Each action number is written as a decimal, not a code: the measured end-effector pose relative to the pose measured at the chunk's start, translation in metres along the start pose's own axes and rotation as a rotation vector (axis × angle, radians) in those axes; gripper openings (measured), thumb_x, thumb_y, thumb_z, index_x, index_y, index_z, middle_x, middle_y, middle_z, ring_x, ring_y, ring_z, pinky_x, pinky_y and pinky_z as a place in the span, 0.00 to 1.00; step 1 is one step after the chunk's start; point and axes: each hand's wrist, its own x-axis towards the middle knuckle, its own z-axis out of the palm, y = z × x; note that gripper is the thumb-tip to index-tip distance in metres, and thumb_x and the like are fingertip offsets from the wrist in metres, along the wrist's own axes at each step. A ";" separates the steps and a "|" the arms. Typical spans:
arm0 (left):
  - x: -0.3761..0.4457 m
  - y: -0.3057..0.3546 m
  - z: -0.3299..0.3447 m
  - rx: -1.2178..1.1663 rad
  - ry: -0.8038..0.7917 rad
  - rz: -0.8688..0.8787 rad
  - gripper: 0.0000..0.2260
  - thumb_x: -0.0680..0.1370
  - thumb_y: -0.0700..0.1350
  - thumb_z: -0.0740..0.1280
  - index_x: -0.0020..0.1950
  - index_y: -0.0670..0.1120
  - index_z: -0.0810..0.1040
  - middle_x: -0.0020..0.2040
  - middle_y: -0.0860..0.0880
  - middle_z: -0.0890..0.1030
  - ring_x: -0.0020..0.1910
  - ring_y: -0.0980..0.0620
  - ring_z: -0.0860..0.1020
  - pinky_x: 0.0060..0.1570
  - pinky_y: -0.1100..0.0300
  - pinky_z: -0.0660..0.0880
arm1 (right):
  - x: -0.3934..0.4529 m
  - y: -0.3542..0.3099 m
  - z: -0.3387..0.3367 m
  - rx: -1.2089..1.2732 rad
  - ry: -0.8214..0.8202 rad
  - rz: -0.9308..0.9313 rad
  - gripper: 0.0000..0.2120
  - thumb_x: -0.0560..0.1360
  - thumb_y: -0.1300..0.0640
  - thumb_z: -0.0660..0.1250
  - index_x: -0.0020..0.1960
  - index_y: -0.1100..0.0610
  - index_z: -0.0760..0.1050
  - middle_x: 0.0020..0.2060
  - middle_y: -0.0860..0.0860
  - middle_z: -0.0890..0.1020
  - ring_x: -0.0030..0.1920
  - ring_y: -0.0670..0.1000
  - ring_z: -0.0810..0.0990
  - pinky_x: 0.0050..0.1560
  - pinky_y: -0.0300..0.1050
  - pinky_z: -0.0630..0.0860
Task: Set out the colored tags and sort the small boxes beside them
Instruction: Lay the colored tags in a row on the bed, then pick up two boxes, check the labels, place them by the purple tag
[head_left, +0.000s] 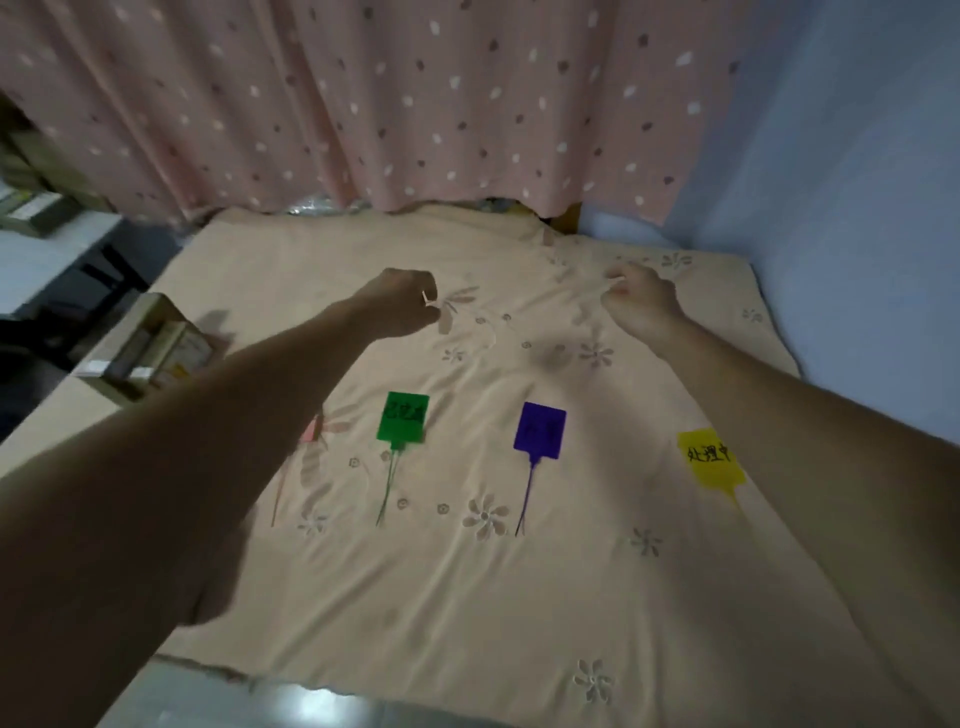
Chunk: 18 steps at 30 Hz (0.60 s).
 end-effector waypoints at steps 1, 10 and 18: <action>-0.004 -0.007 -0.017 0.015 0.027 0.016 0.15 0.80 0.50 0.70 0.64 0.46 0.81 0.59 0.42 0.86 0.61 0.40 0.81 0.61 0.51 0.78 | -0.004 -0.025 0.005 -0.030 -0.030 -0.072 0.23 0.82 0.59 0.62 0.77 0.54 0.76 0.73 0.58 0.79 0.73 0.61 0.75 0.61 0.43 0.73; -0.089 -0.109 -0.093 0.095 0.099 -0.030 0.16 0.80 0.60 0.66 0.63 0.53 0.80 0.59 0.46 0.85 0.62 0.42 0.79 0.61 0.48 0.78 | -0.079 -0.187 0.087 -0.162 -0.144 -0.324 0.23 0.77 0.54 0.69 0.72 0.50 0.79 0.68 0.56 0.81 0.66 0.58 0.79 0.63 0.44 0.76; -0.171 -0.237 -0.126 0.104 0.059 -0.156 0.18 0.82 0.58 0.67 0.68 0.51 0.79 0.60 0.46 0.84 0.63 0.43 0.77 0.59 0.51 0.76 | -0.134 -0.270 0.178 -0.241 -0.215 -0.442 0.26 0.76 0.50 0.69 0.74 0.49 0.78 0.71 0.57 0.78 0.72 0.57 0.76 0.68 0.49 0.75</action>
